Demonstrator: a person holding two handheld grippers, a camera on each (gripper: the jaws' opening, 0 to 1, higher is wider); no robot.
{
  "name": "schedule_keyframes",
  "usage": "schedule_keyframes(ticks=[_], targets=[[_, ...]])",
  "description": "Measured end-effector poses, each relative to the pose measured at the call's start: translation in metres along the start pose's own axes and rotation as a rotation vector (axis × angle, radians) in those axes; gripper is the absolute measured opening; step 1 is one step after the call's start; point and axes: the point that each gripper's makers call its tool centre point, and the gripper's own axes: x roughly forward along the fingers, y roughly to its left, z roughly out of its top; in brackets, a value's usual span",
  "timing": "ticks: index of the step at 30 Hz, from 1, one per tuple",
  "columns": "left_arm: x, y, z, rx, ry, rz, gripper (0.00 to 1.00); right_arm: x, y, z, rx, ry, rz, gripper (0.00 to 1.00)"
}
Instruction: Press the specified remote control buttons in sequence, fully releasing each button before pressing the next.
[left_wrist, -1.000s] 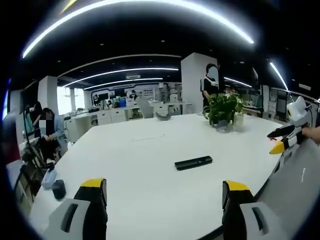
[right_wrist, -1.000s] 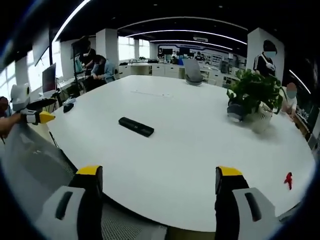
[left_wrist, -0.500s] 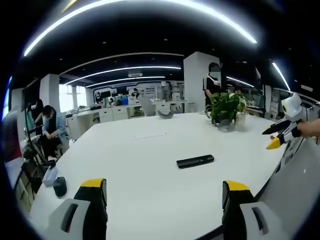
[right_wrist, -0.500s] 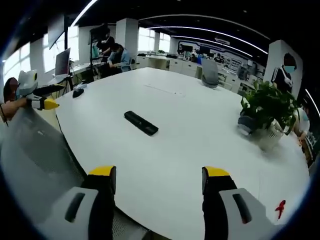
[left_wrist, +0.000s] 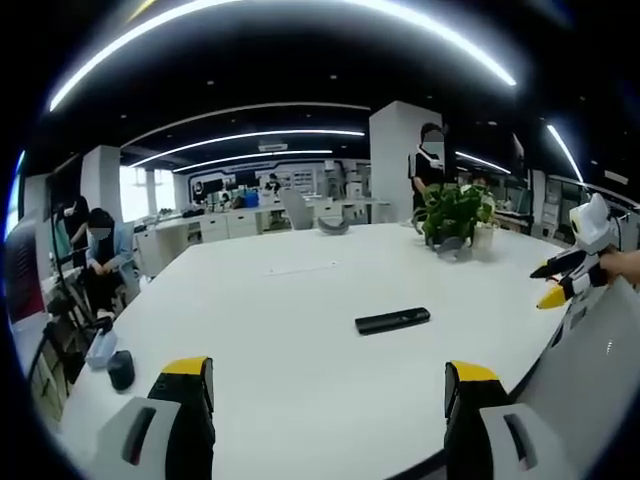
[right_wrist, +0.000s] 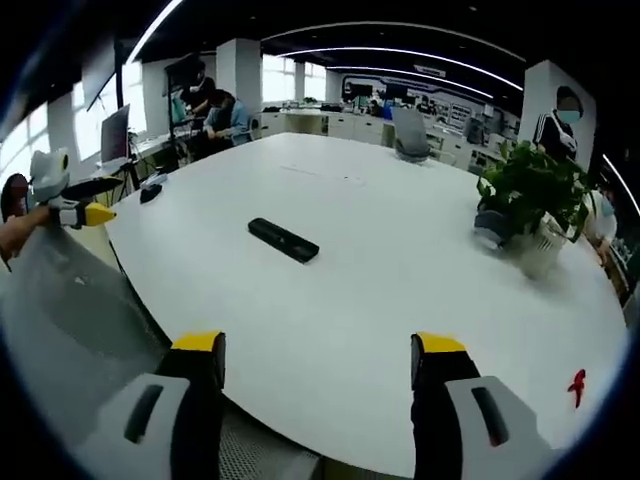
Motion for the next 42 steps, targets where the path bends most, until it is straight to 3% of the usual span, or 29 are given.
schedule_keyframes(ticks=[4,5,10,15,20,27,34,42], targets=[[0.000,-0.001,0.000,0.005,0.001,-0.003,1.00,0.003,-0.005,0.009,-0.012,-0.025,0.011,0.77],[0.000,0.000,0.000,0.010,-0.003,0.002,1.00,0.005,-0.001,0.018,-0.033,-0.057,0.050,0.74],[0.000,-0.002,0.002,0.006,-0.013,-0.006,1.00,0.019,-0.002,0.032,-0.135,-0.027,0.109,0.53],[0.000,-0.002,0.002,0.003,-0.017,-0.009,1.00,0.043,0.012,0.043,-0.207,0.001,0.198,0.40],[-0.001,0.000,0.003,-0.008,-0.020,0.003,1.00,0.071,0.018,0.052,-0.322,0.051,0.245,0.39],[-0.001,-0.002,0.002,-0.008,-0.013,-0.005,1.00,0.109,0.026,0.060,-0.411,0.127,0.315,0.39],[-0.001,-0.001,0.001,-0.015,-0.010,-0.005,1.00,0.141,0.037,0.058,-0.474,0.195,0.362,0.37],[0.000,-0.001,-0.002,-0.017,0.008,-0.007,1.00,0.179,0.031,0.052,-0.527,0.252,0.390,0.35]])
